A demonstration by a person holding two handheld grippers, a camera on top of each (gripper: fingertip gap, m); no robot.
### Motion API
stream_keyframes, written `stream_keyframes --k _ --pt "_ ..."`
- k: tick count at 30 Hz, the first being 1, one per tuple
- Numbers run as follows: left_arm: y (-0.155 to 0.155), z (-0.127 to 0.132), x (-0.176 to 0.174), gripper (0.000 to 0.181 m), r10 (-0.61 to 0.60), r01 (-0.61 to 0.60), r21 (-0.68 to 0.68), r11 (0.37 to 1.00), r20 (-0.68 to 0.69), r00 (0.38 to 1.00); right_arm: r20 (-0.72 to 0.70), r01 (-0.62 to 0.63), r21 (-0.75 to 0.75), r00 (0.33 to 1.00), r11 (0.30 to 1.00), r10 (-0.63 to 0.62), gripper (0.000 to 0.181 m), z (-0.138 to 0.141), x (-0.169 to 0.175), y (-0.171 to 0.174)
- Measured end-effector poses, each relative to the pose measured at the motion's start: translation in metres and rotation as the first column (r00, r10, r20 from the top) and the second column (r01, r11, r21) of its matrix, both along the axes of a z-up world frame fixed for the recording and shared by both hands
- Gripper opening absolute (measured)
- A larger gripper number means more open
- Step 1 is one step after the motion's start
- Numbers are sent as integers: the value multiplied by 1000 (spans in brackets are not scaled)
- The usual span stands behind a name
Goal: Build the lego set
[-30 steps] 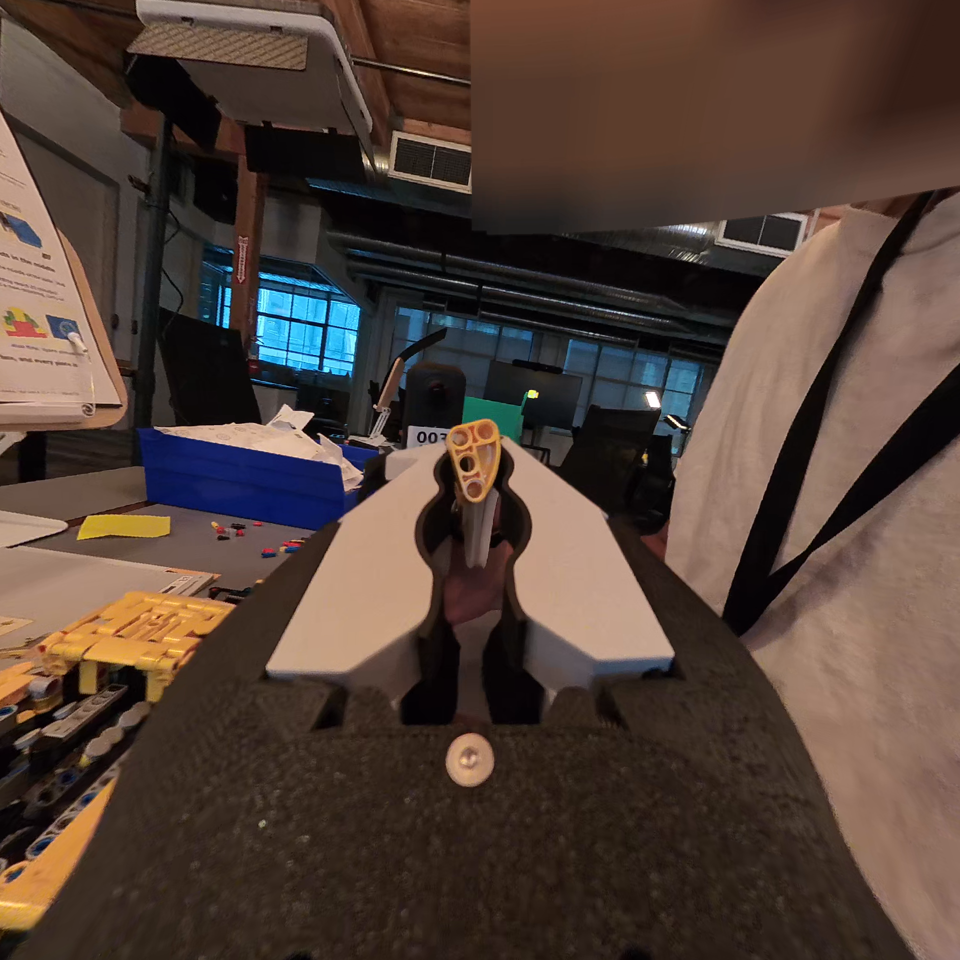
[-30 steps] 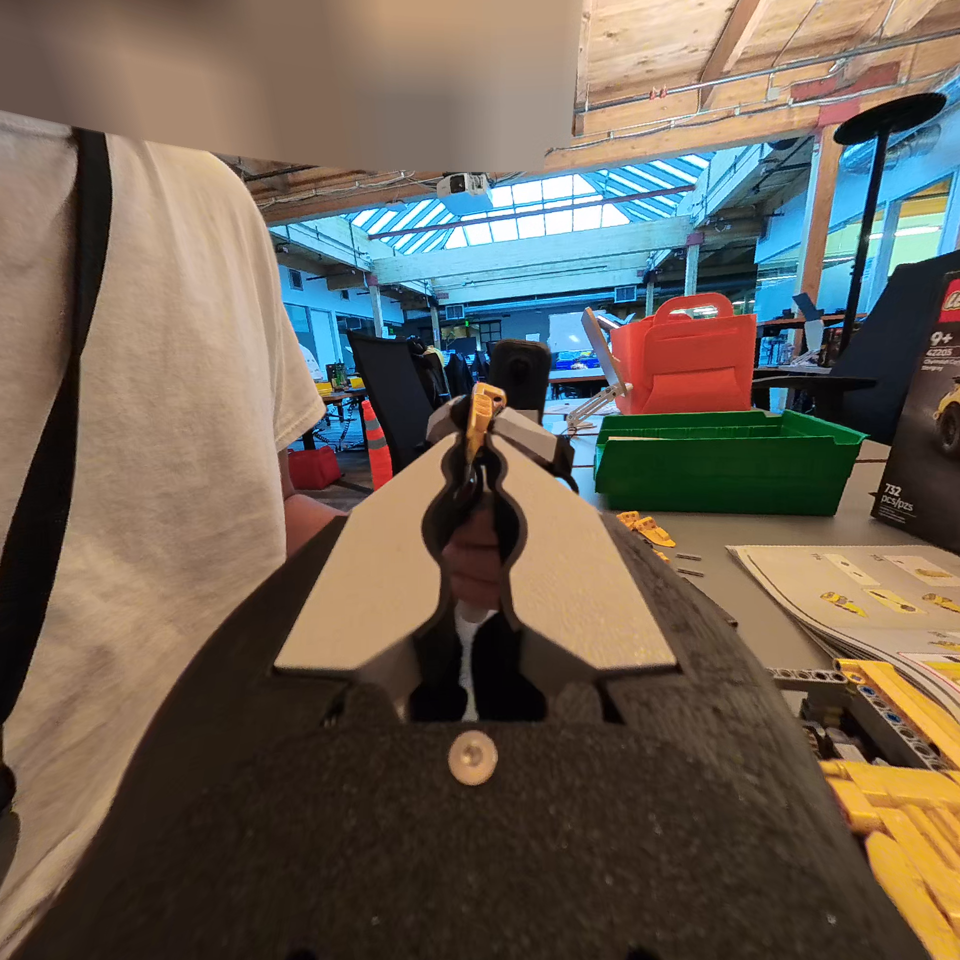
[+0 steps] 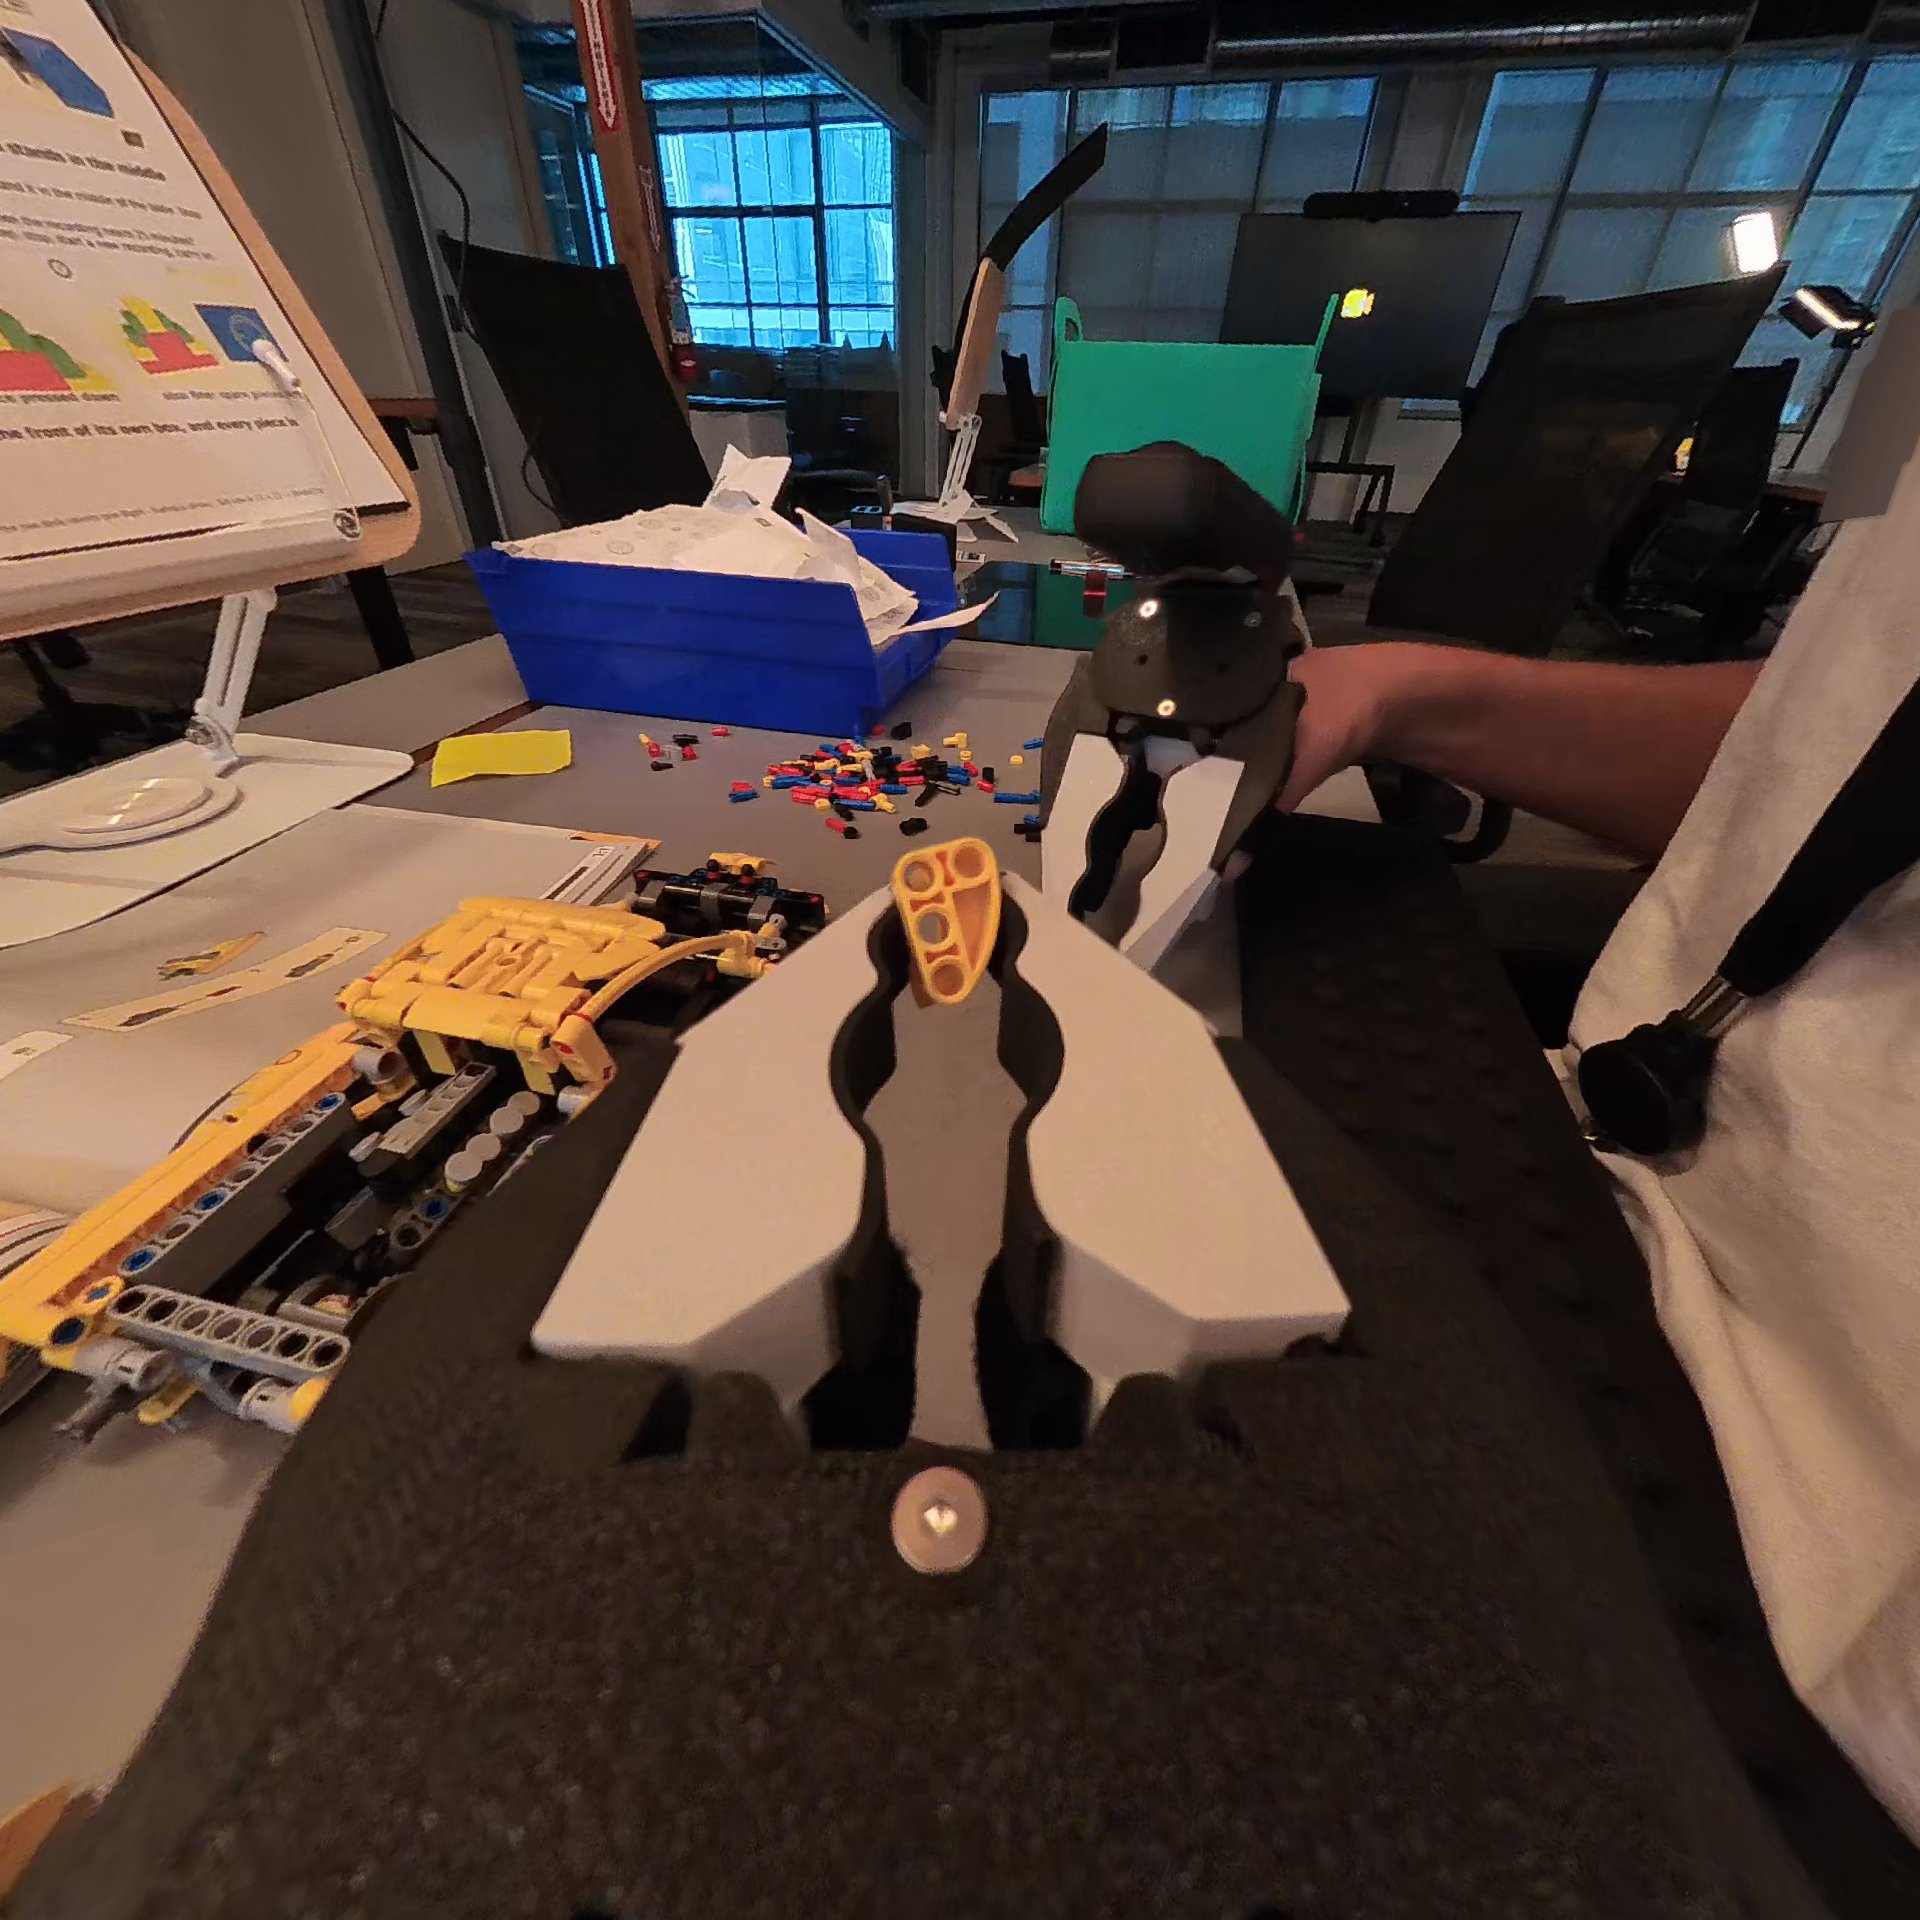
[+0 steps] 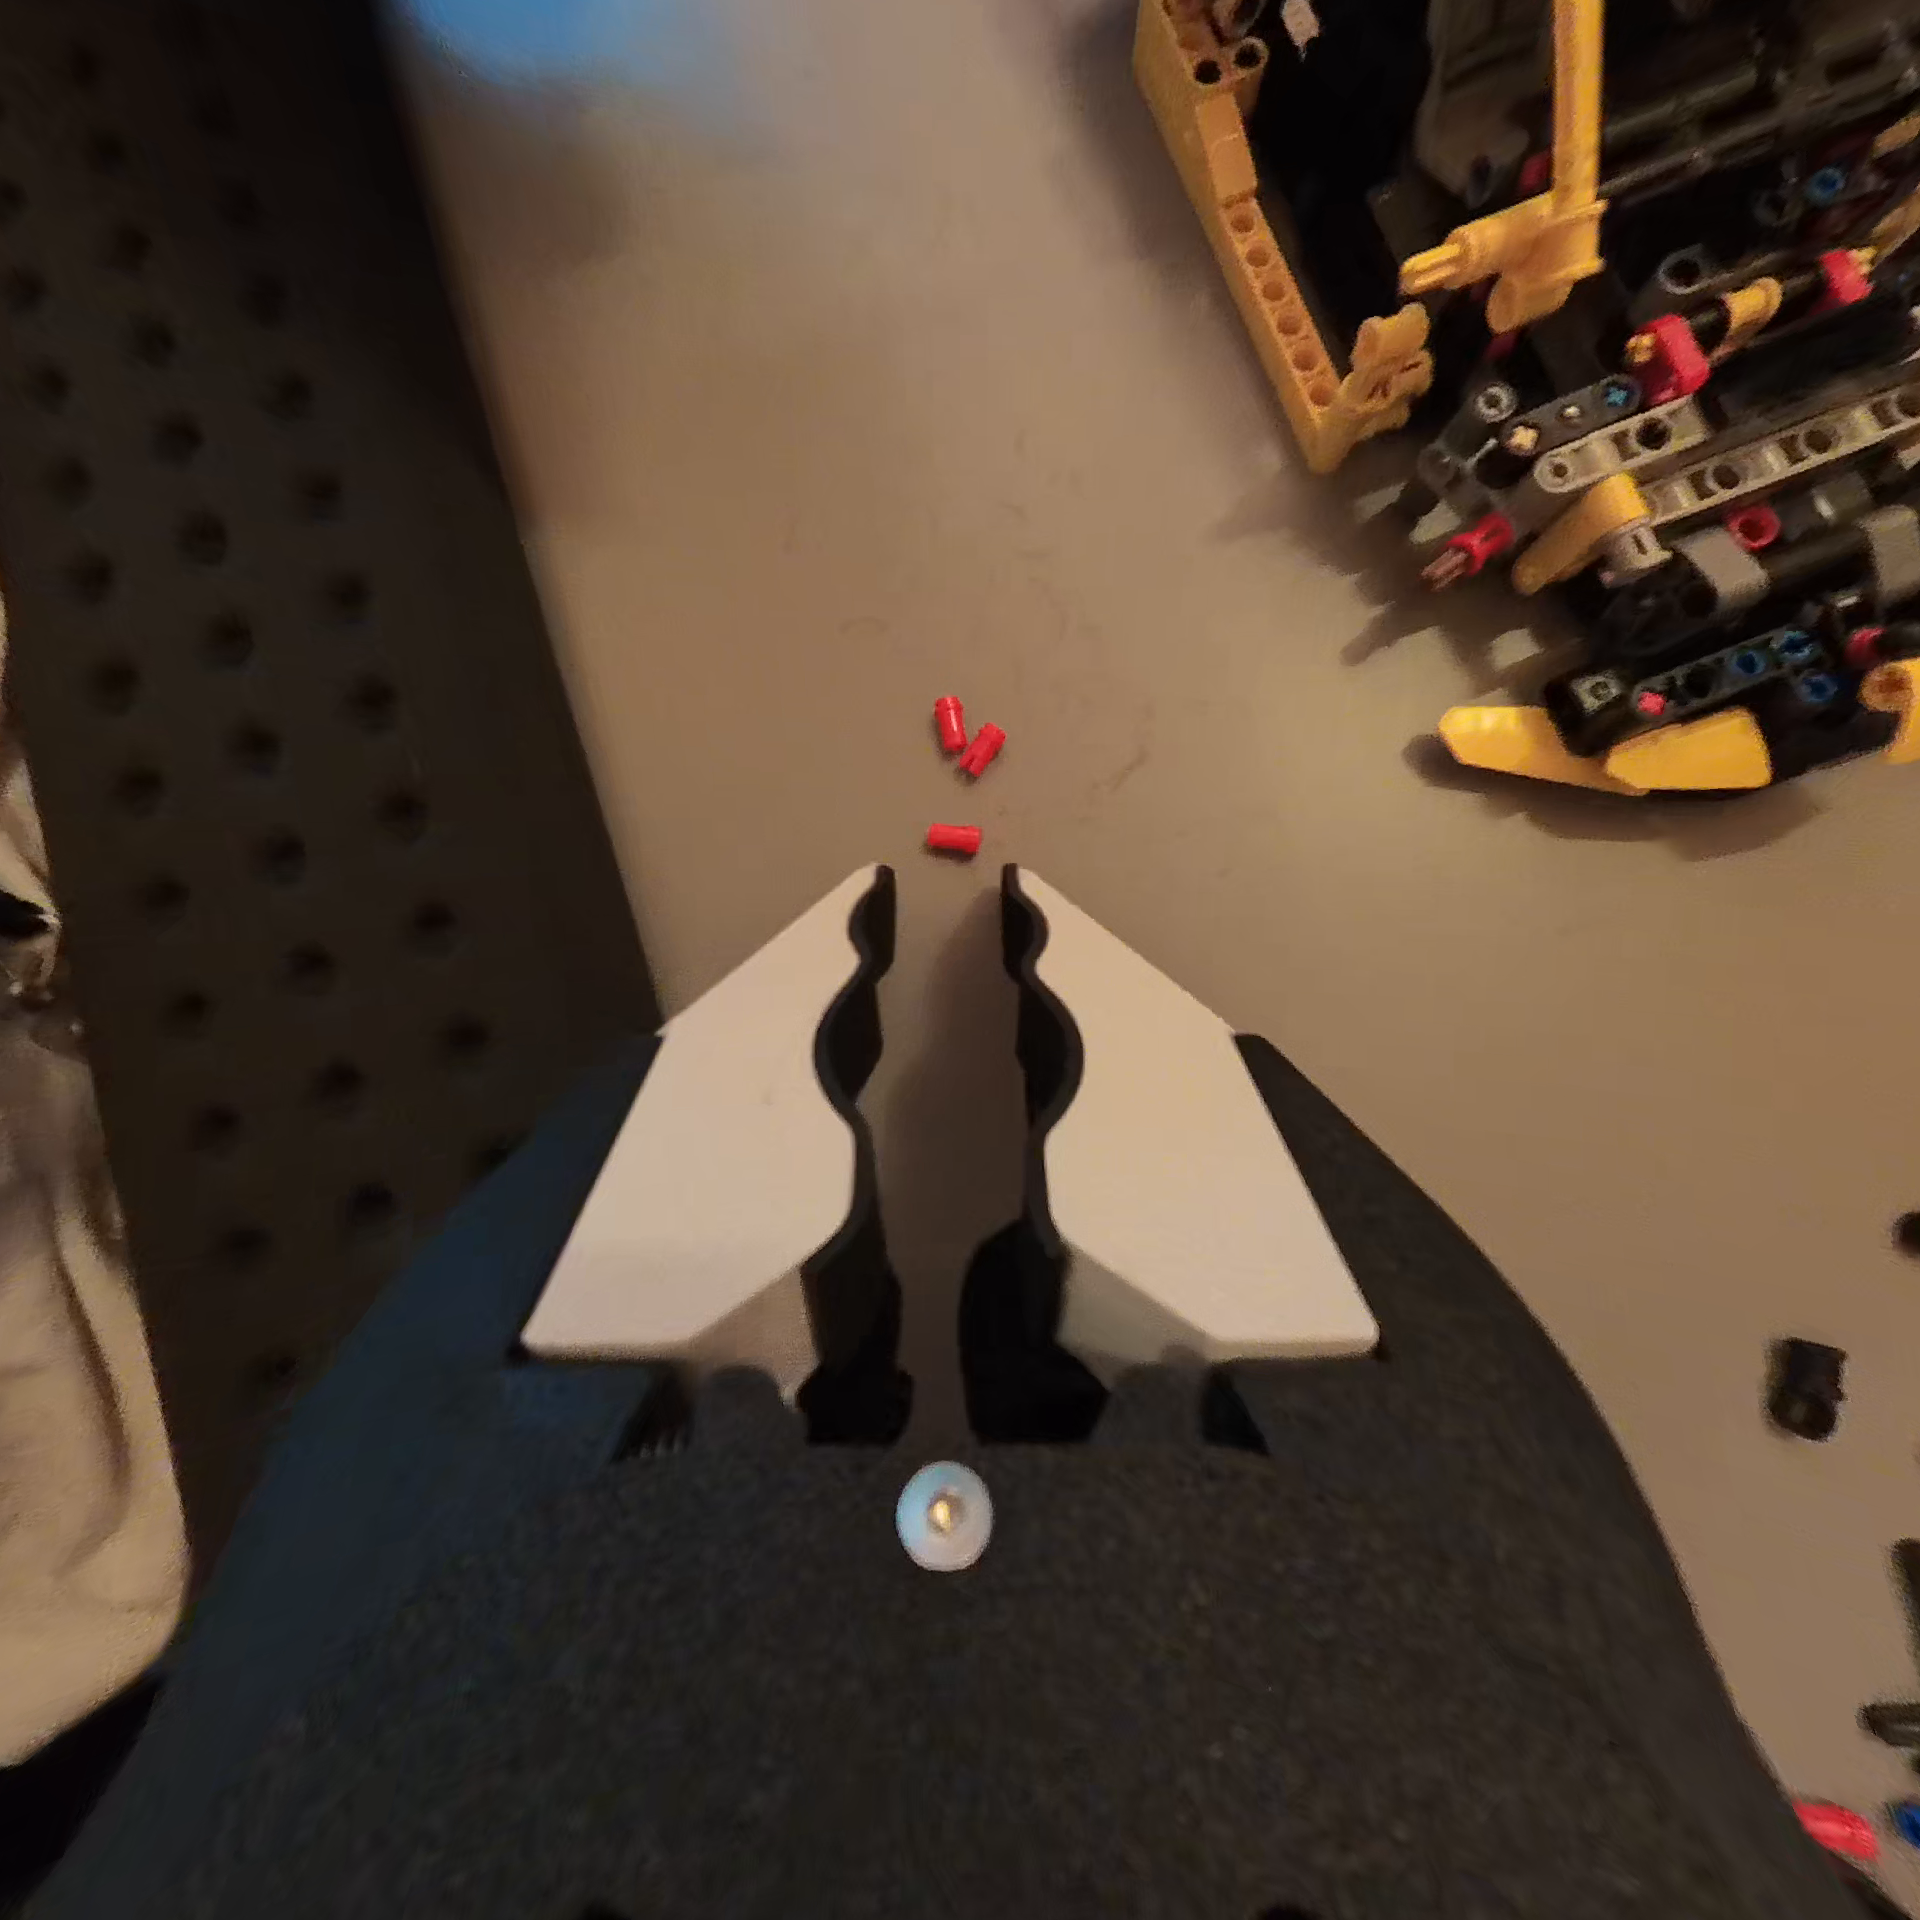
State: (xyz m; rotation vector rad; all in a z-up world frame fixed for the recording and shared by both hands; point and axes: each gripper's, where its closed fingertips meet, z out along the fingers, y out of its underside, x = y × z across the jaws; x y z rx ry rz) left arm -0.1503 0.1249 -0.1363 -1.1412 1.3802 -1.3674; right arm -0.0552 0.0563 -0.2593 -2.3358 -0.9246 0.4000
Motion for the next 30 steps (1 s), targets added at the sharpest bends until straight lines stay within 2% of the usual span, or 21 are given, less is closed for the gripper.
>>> stream_keyframes --k 5,8,12,17,20,24,30 --pt "0 -1 0 13 5 -5 -2 1000 -6 1000 -6 60 -26 998 998 -60 19 1 -7 -3" --pt "-2 -1 1 13 -9 9 -5 1000 -6 1000 25 82 24 996 996 -82 19 -1 -4 1" --pt "-5 -2 1 13 -17 17 -6 1000 -13 1000 47 36 54 998 998 -39 20 3 3 2" --pt "-5 -3 1 13 -15 14 -10 1000 -16 1000 -106 -14 66 994 998 21 25 15 -11 11" --pt "-5 -7 2 13 -9 10 5 1000 -36 999 -23 -24 32 999 999 25 19 3 -12 16" --pt "-6 -10 3 13 -12 12 6 1000 -47 999 -47 1 -25 999 1000 -2 12 4 -14 23" --pt "-6 -11 3 13 -17 17 -2 1000 -51 999 16 30 -42 999 999 -29 7 1 -12 29"
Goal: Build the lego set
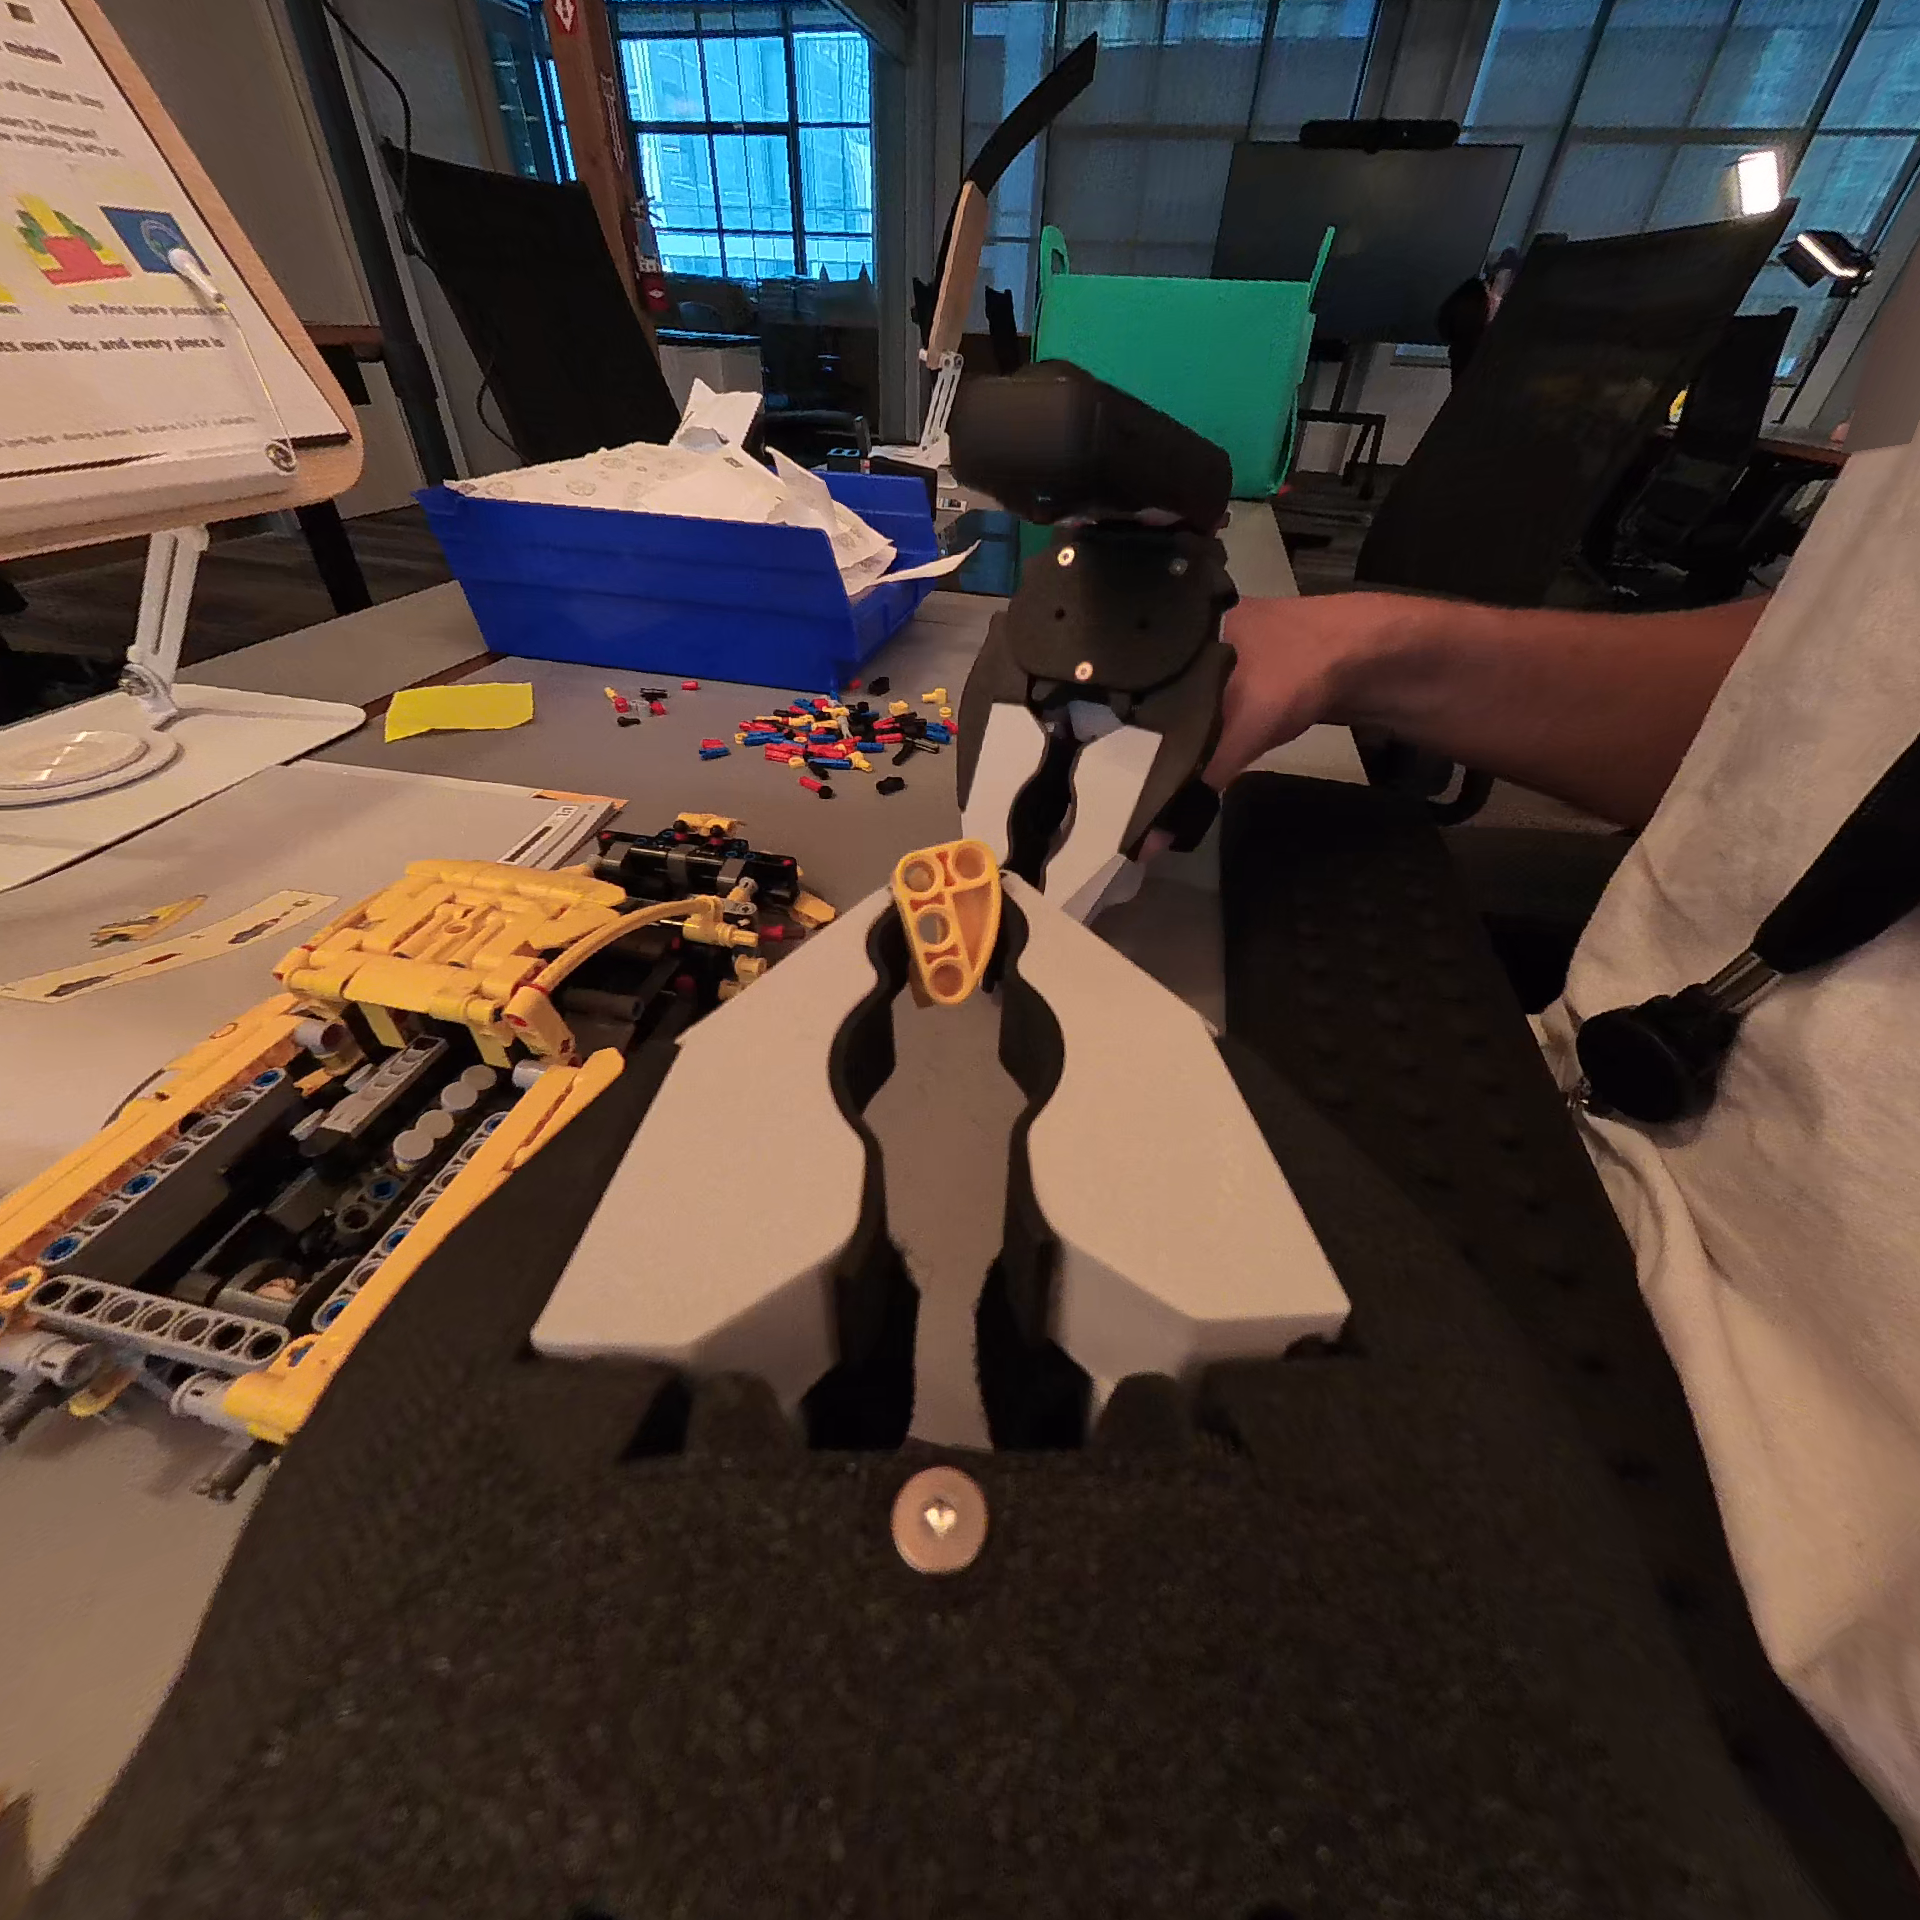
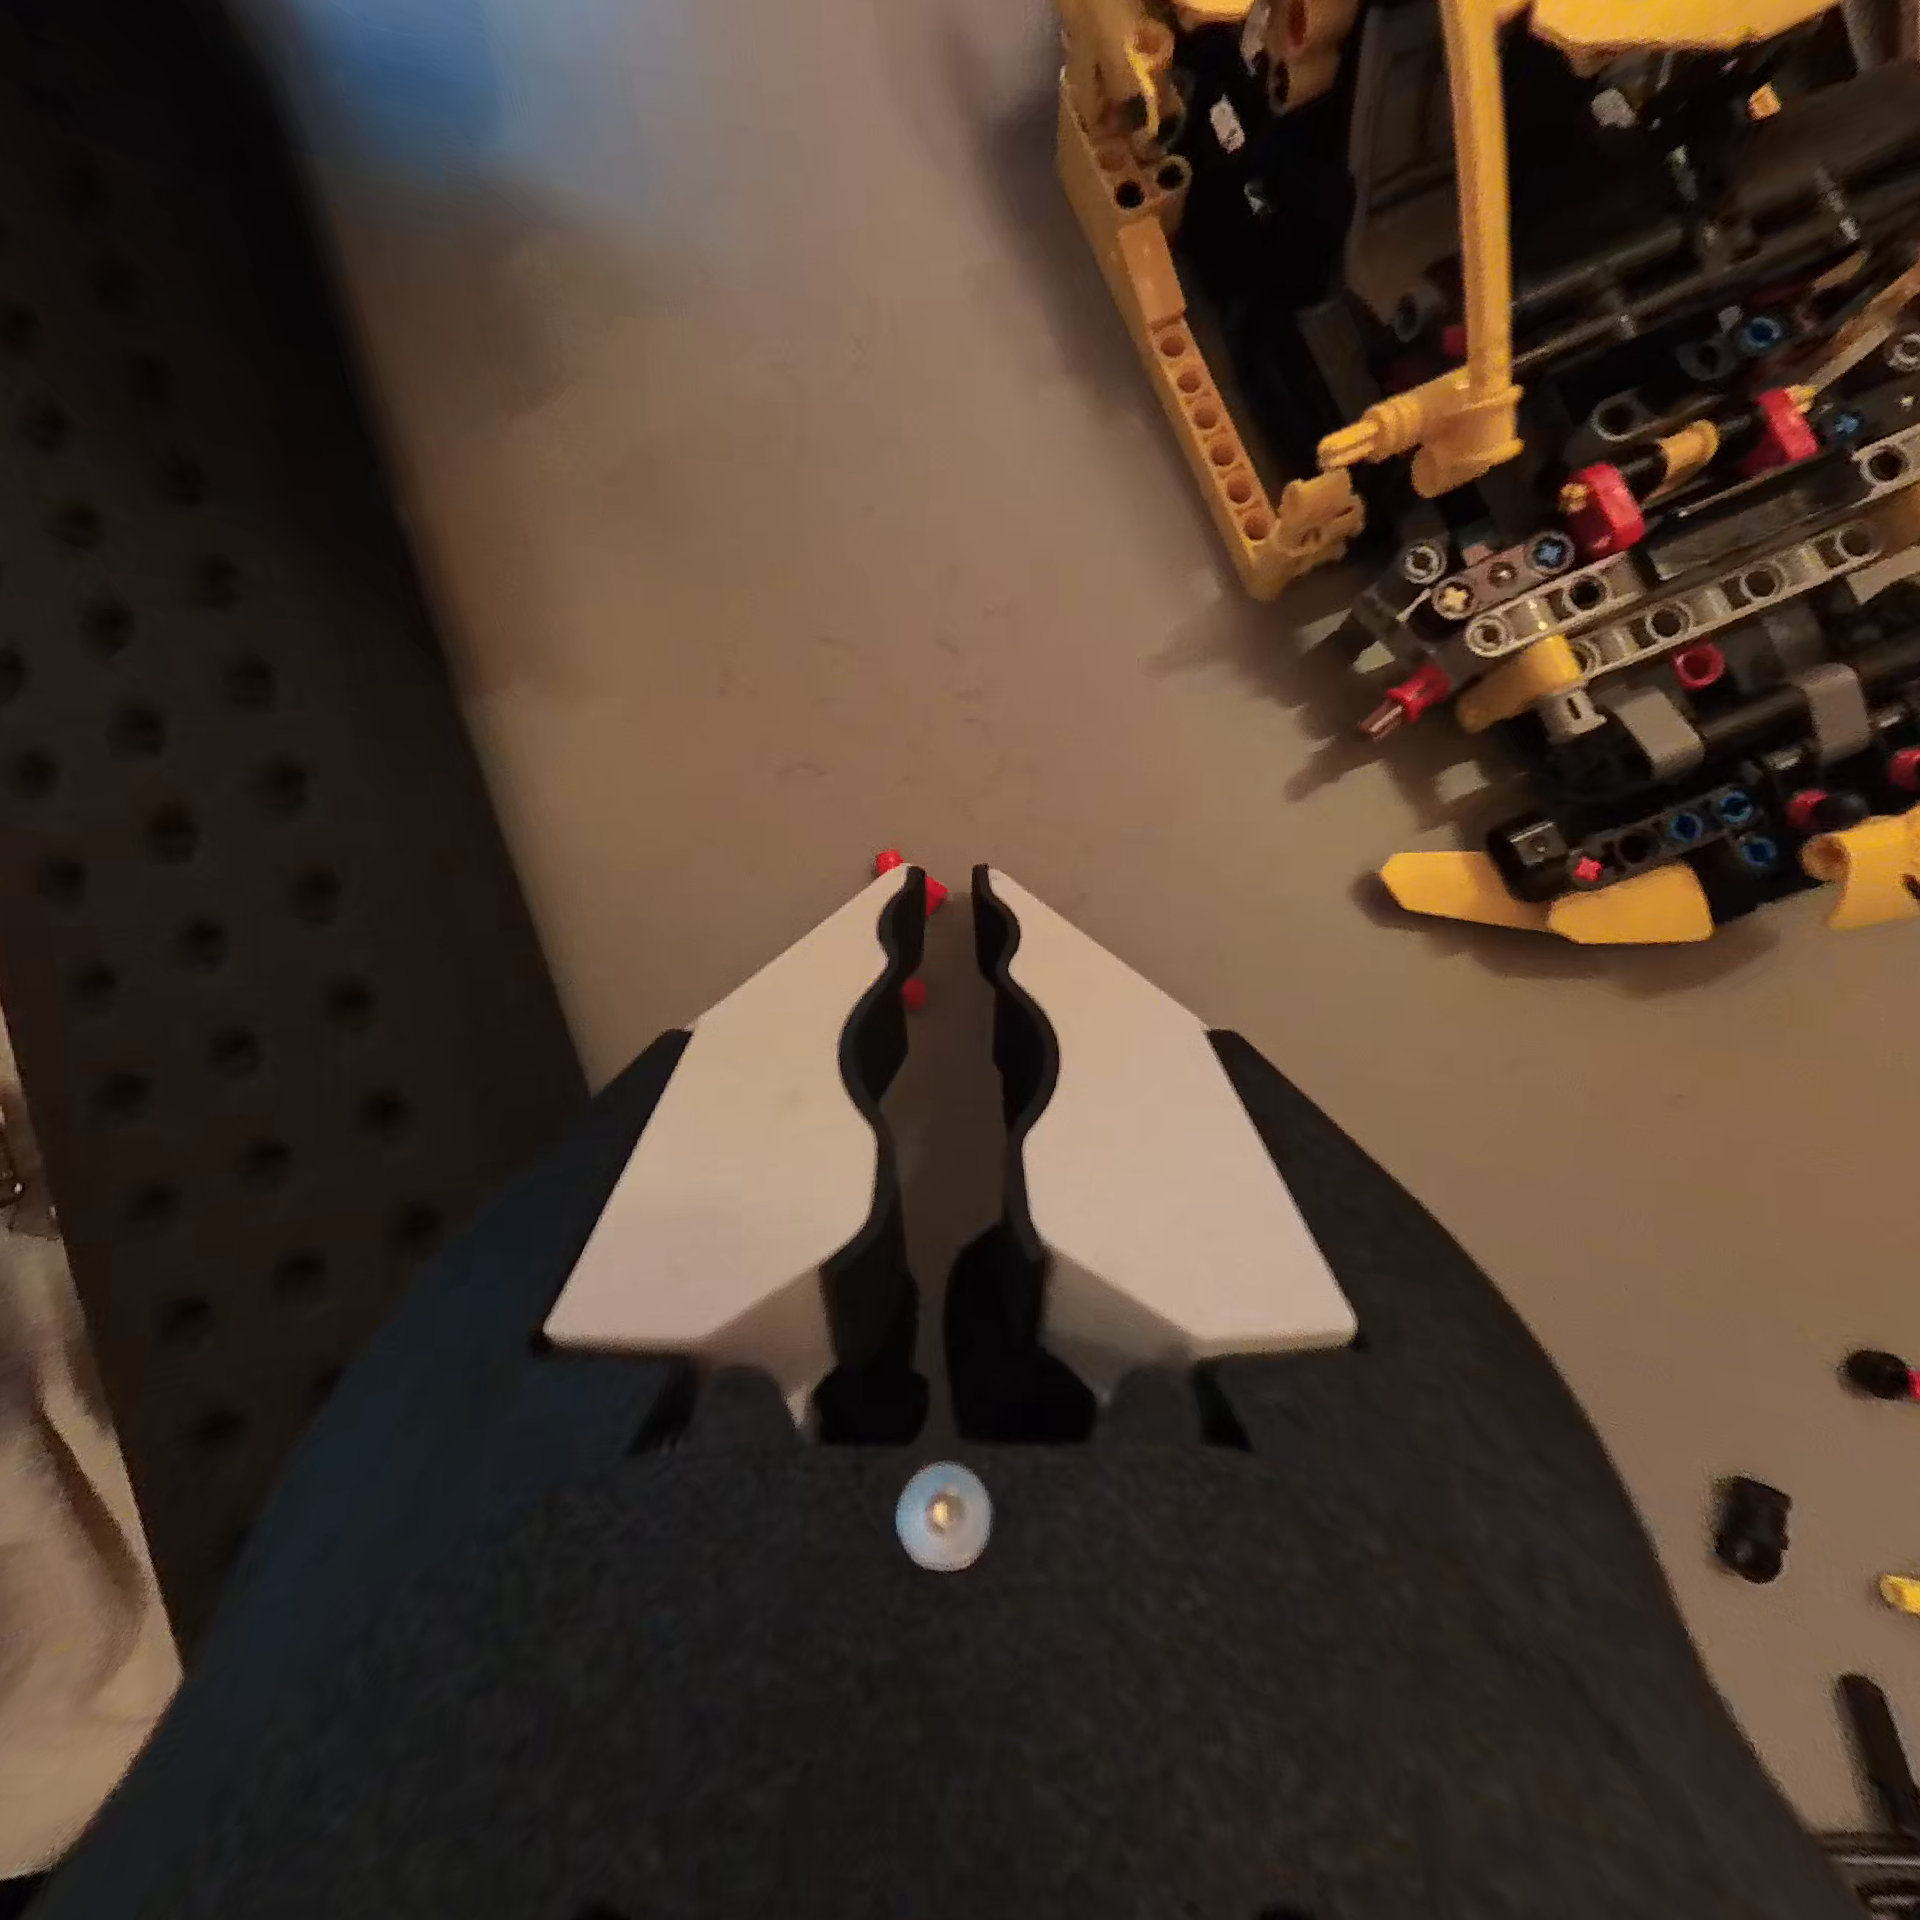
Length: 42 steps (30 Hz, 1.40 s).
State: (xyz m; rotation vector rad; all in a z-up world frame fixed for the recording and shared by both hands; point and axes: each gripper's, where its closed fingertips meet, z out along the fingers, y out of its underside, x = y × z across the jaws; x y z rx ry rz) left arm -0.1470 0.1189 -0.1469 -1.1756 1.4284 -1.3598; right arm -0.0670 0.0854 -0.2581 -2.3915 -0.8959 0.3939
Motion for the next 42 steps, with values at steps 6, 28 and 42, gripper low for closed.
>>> stream_keyframes --k 6,28,42 --pt "-1 0 0 13 -6 6 -5 1000 -1 1000 110 -3 6 994 1000 3 6 -6 3 -1" --pt "-4 -8 3 13 -13 13 9 1000 -37 999 -46 -224 153 971 962 234 12 4 12 -24" --pt "-5 -14 5 13 -13 15 25 1000 -65 998 65 -545 185 837 818 543 12 -4 13 -22"
